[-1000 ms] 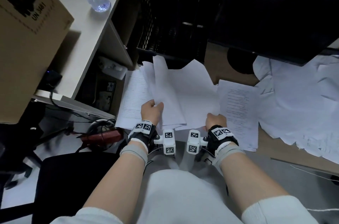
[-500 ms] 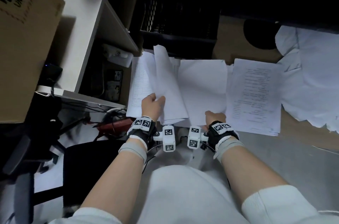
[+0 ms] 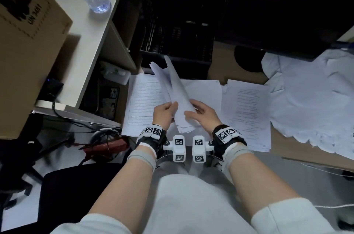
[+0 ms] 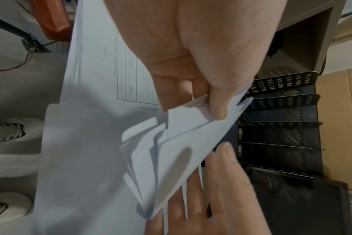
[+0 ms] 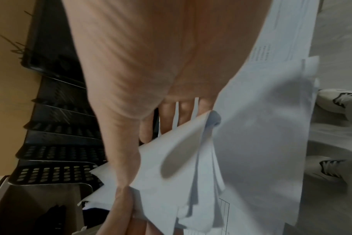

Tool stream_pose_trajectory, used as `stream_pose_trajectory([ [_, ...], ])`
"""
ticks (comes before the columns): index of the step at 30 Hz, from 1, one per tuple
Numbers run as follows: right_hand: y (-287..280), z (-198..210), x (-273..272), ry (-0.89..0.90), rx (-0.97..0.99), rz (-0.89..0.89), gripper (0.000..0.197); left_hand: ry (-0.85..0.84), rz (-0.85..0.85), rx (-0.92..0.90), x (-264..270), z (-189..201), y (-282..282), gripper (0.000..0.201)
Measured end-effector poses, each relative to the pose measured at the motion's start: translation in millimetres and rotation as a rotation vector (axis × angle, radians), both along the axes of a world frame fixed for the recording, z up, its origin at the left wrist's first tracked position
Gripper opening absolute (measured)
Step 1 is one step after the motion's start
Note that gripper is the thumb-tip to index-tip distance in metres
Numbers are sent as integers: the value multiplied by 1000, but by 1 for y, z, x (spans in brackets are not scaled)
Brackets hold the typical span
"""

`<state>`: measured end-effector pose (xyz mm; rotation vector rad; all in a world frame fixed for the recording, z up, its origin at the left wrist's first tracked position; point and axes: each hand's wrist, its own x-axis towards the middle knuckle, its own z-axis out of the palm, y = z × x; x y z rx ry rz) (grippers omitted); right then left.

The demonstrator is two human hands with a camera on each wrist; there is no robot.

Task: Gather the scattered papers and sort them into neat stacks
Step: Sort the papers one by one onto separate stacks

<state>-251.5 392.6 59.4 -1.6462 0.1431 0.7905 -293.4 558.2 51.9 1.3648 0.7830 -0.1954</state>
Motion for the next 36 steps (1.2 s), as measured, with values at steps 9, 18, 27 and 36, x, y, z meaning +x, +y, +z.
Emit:
stream_pose_trajectory([
  [9, 0, -8, -7, 36, 2, 13, 61, -58, -32, 31, -2, -2, -2, 18],
  [18, -20, -23, -4, -31, -491, -265, 41, 36, 89, 306, -10, -6, 16, 26],
  [27, -33, -54, -18, 316, -738, -323, 33, 91, 130, 454, -21, -24, 23, 31],
  [36, -16, -47, -14, 366, -683, -354, 64, 97, 106, 429, -25, -25, 24, 30],
])
